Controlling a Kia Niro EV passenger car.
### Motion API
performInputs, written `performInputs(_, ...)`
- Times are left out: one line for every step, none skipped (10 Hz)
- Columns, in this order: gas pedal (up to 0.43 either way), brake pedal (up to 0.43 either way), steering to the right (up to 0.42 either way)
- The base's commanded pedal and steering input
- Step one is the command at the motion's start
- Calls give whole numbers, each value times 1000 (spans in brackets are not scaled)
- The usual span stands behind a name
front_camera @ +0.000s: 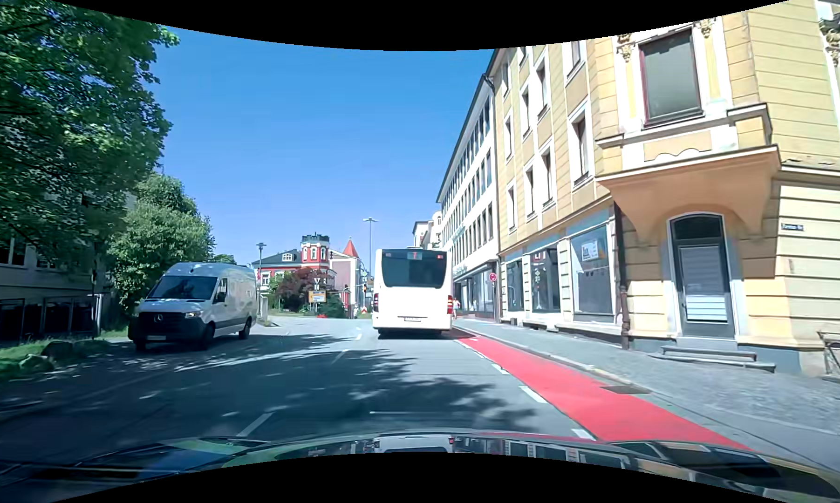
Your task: Follow the waypoints while adhering to traffic rules and regulations
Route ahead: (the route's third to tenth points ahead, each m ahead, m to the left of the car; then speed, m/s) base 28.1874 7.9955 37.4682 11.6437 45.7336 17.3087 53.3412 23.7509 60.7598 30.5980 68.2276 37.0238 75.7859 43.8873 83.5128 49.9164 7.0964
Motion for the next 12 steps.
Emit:
performInputs(150,0,-21)
performInputs(118,0,-24)
performInputs(110,0,-25)
performInputs(110,0,-27)
performInputs(110,0,-27)
performInputs(110,0,-28)
performInputs(98,0,-32)
performInputs(98,0,-35)
performInputs(67,0,-33)
performInputs(0,0,-29)
performInputs(0,0,-27)
performInputs(0,0,-26)
